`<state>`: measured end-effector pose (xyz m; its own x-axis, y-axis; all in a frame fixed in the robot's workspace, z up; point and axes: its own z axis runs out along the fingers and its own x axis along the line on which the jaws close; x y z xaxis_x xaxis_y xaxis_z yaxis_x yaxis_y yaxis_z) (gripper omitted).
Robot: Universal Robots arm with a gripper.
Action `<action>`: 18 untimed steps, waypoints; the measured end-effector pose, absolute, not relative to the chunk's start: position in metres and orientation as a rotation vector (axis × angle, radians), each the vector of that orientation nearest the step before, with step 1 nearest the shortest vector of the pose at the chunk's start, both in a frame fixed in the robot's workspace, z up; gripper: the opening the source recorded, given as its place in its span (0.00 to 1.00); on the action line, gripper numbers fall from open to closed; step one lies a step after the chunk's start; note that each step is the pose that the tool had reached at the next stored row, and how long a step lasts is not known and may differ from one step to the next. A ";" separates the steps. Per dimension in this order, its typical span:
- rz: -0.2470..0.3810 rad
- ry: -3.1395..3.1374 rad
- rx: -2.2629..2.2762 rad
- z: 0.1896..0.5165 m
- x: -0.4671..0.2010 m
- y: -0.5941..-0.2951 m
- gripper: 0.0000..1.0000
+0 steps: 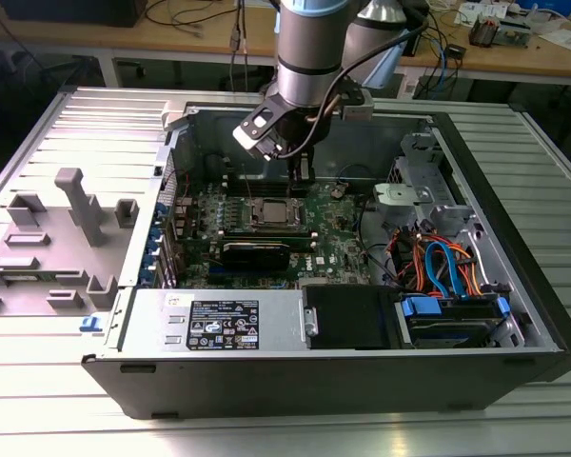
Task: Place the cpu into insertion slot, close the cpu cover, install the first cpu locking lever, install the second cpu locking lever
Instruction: 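Close the cpu cover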
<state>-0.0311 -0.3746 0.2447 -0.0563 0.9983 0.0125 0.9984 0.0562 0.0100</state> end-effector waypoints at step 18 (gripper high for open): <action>-0.025 -2.281 -2.156 0.243 -0.045 -0.375 0.11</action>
